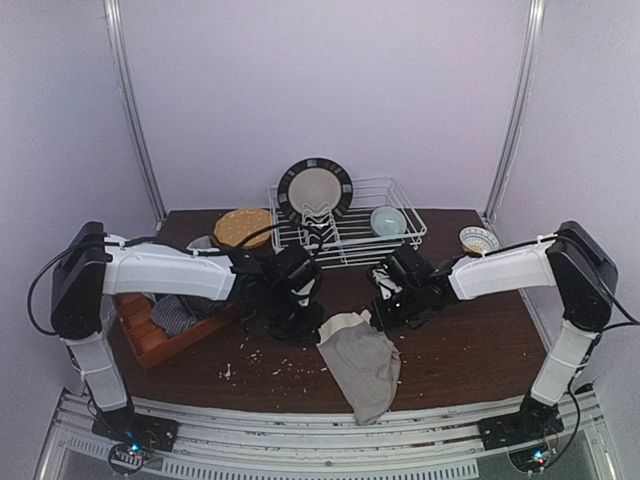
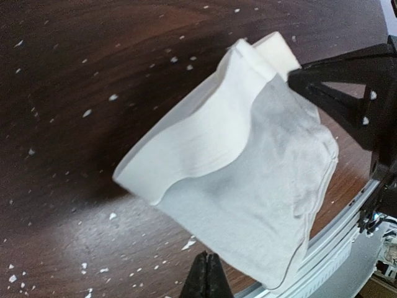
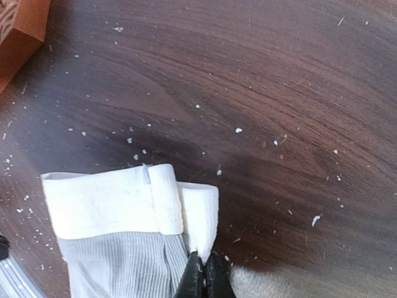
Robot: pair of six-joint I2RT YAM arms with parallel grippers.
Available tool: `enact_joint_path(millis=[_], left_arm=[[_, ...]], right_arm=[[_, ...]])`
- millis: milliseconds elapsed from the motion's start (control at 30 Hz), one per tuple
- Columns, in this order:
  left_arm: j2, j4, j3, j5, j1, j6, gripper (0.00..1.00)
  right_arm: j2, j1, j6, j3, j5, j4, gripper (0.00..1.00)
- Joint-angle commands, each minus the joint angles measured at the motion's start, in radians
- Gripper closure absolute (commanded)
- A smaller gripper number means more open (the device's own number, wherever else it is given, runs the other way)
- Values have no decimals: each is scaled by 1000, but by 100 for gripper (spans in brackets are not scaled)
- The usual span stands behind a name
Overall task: Roll the underwear
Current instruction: Fold the underwear at the center of the board.
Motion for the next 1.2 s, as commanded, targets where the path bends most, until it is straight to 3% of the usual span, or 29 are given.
enact_joint_path(millis=[0,267,700,1000,1167], left_arm=[[84,77,106,65,-6,27,100],[224,44,248,79,-6,47,100],[335,100,278,70,-2,26,100],[217,185,179,65,-4,23,100],[272,178,201,78,-4,24,100]], right_arm=[[-70,1,28,-27,2,-18,100],[-135,-4,75,-53,-15,-6,100],[-171,-8,218,-82,-173,57,100],[-182,-29,210,-118,-183,72,100],[-169,-29,278,-123,-280,152,100]])
